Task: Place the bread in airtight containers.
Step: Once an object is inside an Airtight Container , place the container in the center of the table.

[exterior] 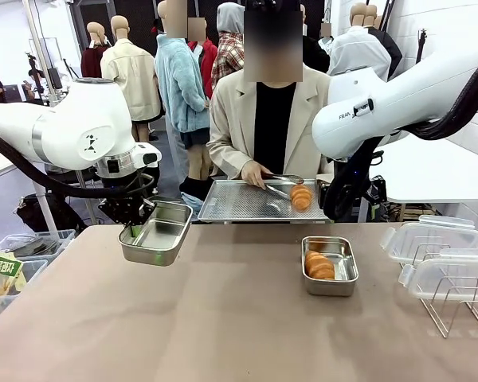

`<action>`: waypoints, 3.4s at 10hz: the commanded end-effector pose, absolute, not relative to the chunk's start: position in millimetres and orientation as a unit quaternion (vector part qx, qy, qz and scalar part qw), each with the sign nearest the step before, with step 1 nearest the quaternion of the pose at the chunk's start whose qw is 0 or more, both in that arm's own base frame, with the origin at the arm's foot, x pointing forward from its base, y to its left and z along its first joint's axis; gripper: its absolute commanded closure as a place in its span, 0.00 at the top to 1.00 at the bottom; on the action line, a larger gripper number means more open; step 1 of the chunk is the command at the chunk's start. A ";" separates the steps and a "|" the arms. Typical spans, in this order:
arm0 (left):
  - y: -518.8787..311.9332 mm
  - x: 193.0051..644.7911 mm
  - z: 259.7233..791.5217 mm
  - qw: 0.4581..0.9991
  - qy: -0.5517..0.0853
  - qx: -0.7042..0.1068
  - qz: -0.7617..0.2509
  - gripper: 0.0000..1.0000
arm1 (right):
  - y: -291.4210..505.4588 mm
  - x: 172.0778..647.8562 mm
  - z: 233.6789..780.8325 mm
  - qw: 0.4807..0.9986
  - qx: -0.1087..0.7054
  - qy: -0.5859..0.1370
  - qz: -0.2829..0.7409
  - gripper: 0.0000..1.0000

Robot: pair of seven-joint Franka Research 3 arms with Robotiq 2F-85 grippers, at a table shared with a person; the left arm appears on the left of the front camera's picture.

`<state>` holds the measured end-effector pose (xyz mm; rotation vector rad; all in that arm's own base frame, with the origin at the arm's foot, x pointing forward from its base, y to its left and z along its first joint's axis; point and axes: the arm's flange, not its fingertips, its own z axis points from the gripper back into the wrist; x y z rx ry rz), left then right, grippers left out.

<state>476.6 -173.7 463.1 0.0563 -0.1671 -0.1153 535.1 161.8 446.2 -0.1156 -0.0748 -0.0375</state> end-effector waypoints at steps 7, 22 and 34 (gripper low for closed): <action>-171.4 474.4 466.3 0.994 -0.089 0.035 -0.060 0.00 | 160.7 533.3 446.4 0.998 -0.050 -0.039 -0.018 1.00; -171.4 474.4 466.3 0.994 -0.089 0.035 -0.060 0.00 | 160.7 533.3 446.4 0.998 -0.050 -0.039 -0.018 1.00; -171.4 474.4 466.3 0.994 -0.089 0.035 -0.060 0.00 | 160.7 533.3 446.4 0.998 -0.050 -0.039 -0.018 1.00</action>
